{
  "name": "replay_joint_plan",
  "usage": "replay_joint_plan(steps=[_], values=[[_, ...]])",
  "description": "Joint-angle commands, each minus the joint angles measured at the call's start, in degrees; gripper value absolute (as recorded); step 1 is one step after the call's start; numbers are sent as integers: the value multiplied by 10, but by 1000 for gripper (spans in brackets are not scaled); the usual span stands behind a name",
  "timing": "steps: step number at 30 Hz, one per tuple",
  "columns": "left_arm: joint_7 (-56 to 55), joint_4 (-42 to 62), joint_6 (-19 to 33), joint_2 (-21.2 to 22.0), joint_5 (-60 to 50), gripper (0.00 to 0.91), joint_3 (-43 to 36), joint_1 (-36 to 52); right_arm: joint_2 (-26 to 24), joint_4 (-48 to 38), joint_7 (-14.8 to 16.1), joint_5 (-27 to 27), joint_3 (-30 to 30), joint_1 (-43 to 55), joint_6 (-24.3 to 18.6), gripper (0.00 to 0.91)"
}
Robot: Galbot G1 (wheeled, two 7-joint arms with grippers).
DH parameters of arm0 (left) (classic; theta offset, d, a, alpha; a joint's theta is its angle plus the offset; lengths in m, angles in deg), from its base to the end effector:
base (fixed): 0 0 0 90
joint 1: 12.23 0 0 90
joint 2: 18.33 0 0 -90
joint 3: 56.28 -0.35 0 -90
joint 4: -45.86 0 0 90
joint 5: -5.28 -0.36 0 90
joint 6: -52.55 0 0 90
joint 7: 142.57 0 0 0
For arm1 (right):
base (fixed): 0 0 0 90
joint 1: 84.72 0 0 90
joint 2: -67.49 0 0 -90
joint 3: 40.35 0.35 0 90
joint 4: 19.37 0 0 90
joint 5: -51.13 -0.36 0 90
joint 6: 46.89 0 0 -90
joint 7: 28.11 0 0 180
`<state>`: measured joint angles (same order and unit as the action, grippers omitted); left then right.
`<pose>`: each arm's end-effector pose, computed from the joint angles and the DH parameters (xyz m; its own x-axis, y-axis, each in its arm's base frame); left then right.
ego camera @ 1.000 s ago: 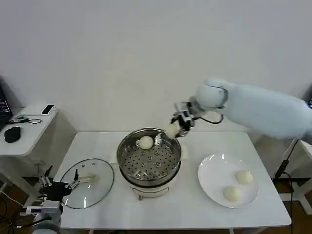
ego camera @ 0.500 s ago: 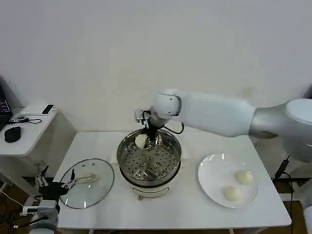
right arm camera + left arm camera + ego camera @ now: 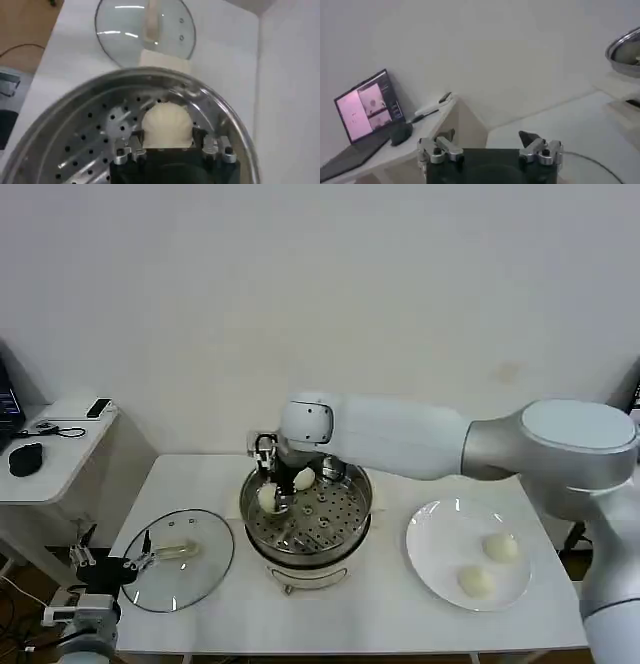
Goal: Take steamed baozi put them in steamer then cover it.
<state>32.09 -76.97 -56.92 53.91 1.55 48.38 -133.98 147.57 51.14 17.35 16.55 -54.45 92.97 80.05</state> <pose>0.1836 0.1201 -0.2595 -0.9444 -0.2661 0.1931 -0.1514 0.8732 0.4632 0.5160 0.2432 -0.1036 -0.1499 -0.3021 0.9414 -0.9558 -0.1993 -0.2161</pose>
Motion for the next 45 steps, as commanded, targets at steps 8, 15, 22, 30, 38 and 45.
replay_joint_plan(steps=[8,15,22,30,38,45], values=[[-1,-3,1,3,0,907,0,-1,7,0,-3,3,-3,-10,4,907],[-1,-5,0,3,0,907,0,-3,-43,45,-1,6,-2,30,-2,907],[-1,-20,-1,6,-1,907,-4,-6,-154,126,14,46,-2,68,-7,907],[-3,-25,-1,7,-2,907,-14,-6,-323,209,58,124,2,115,-53,907],[-3,-28,1,0,-2,907,-26,2,-527,277,101,247,39,55,-127,907],[-2,-19,3,0,-6,907,-41,4,-647,296,113,324,235,-167,-177,907]])
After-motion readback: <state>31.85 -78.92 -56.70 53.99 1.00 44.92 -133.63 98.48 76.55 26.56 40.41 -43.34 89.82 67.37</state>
